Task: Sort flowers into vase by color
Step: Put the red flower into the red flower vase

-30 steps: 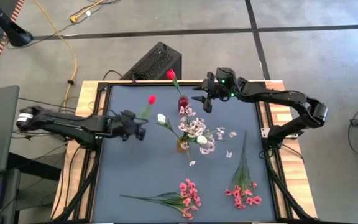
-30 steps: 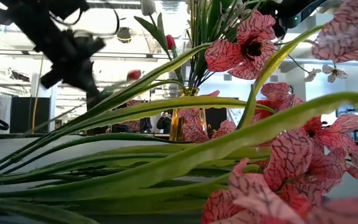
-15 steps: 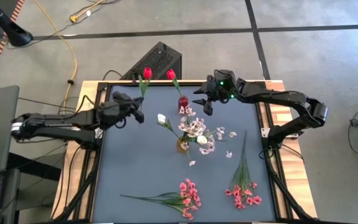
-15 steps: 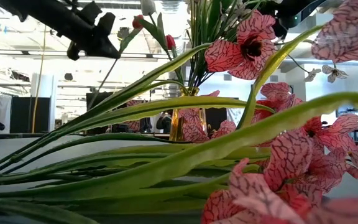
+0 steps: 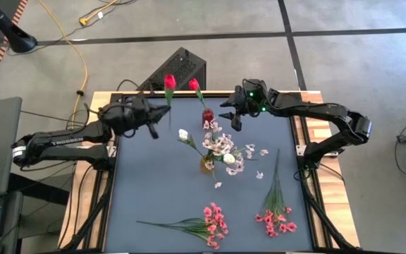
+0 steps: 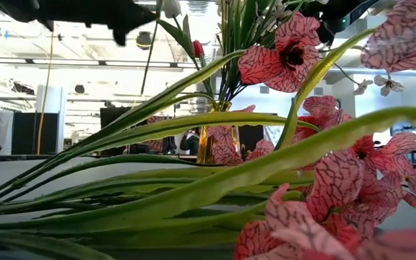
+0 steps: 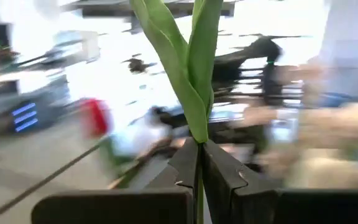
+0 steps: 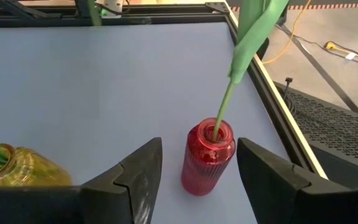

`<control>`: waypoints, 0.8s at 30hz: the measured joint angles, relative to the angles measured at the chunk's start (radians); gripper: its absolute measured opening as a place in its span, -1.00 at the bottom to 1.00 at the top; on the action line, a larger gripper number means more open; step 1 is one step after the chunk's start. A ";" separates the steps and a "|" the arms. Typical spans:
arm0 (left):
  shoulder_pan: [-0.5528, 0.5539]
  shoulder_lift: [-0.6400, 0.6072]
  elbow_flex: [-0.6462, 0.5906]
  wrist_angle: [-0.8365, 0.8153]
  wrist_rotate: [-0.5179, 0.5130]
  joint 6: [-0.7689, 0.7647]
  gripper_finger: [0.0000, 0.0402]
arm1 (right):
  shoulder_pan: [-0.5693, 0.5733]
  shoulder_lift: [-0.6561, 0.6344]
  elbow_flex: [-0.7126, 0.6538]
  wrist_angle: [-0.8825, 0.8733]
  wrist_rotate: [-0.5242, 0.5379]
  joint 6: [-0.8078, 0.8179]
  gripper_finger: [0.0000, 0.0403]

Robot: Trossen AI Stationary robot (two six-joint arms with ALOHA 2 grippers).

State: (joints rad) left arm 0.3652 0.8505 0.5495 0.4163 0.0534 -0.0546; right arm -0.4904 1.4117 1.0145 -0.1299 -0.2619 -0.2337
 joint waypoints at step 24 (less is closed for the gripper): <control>-0.024 0.373 0.007 0.694 0.187 0.222 -1.00 | -0.003 0.000 0.000 -0.012 0.003 0.008 0.16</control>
State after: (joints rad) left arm 0.3416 1.2231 0.5563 1.1099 0.2400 0.1670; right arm -0.4938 1.4117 1.0145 -0.1422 -0.2589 -0.2260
